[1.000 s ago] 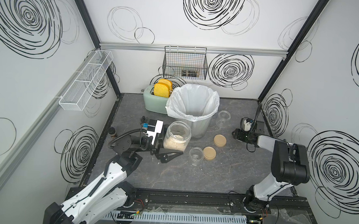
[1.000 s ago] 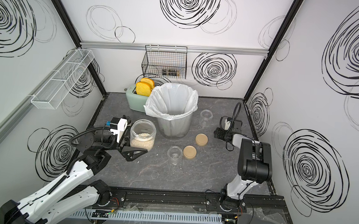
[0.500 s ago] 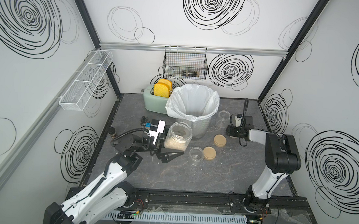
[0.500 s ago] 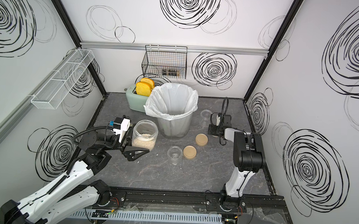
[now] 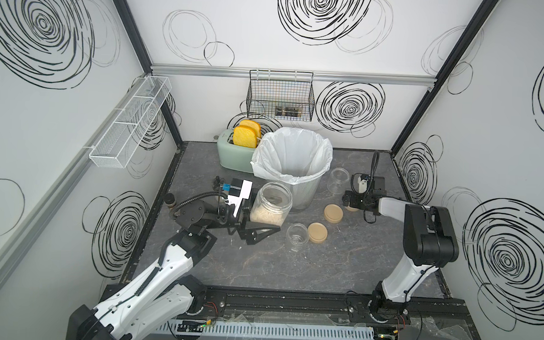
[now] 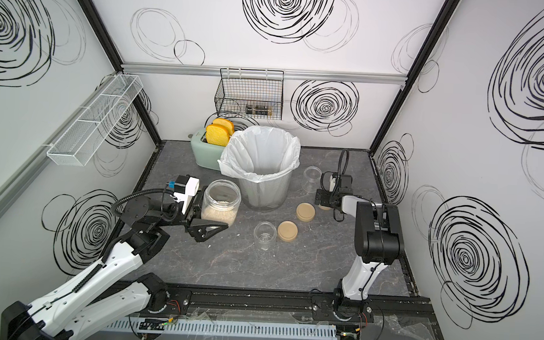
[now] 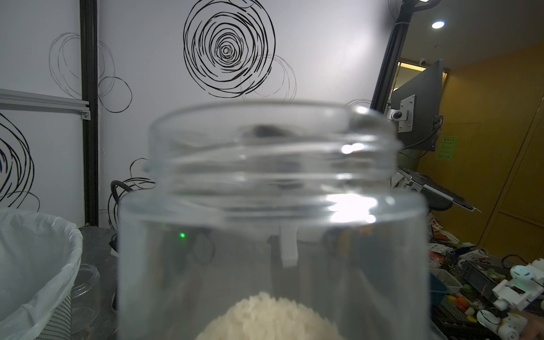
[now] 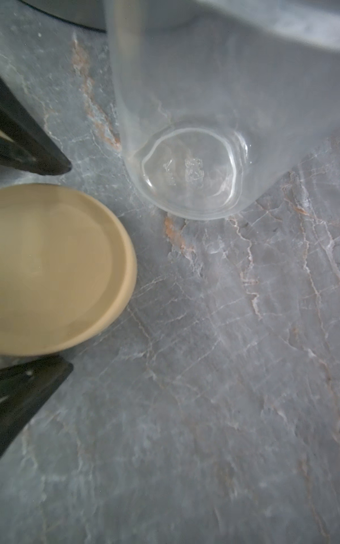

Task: Empty moldy rice from jars
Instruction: Place the lid at the center of the board, then pour the moldy rice from the jar into the trash bin.

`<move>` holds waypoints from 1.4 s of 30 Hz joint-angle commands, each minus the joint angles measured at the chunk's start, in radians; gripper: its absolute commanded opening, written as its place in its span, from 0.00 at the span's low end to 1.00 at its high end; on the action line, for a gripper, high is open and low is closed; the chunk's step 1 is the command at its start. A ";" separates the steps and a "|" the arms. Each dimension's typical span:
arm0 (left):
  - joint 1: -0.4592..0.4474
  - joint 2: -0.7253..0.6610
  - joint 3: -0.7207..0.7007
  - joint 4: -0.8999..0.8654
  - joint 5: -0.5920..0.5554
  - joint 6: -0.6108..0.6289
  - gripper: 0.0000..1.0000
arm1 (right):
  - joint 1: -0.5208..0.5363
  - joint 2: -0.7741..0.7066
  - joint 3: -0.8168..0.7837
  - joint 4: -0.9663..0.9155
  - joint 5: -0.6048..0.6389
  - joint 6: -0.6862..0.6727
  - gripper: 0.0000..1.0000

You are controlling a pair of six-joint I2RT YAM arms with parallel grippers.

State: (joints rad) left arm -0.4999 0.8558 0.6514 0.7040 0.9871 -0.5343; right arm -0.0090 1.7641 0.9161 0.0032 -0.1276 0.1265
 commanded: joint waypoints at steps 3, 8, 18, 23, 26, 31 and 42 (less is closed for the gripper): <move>0.018 -0.008 0.064 0.085 -0.024 0.002 0.79 | -0.017 -0.160 0.002 -0.066 -0.038 0.012 0.98; 0.020 -0.011 0.076 0.049 -0.027 0.029 0.79 | -0.065 -0.396 -0.060 -0.064 -0.076 0.050 0.98; 0.021 -0.005 0.083 0.029 -0.053 0.058 0.79 | -0.018 -0.831 -0.373 0.063 -0.327 0.091 0.98; 0.033 0.007 0.103 -0.019 -0.048 0.103 0.79 | 0.014 -0.963 -0.380 0.079 -0.460 0.120 0.98; 0.055 0.028 0.146 -0.068 -0.013 0.152 0.80 | 0.047 -1.017 -0.339 0.071 -0.503 0.101 0.98; 0.097 0.070 0.225 -0.173 0.022 0.254 0.80 | 0.084 -1.040 -0.234 0.040 -0.649 0.021 0.98; 0.203 0.340 0.401 -0.196 0.046 0.416 0.80 | 0.092 -0.884 -0.054 0.268 -0.801 -0.025 0.90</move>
State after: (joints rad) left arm -0.3138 1.1469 0.9668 0.4637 1.0195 -0.2234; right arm 0.0769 0.8177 0.7925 0.1604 -0.8444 0.1394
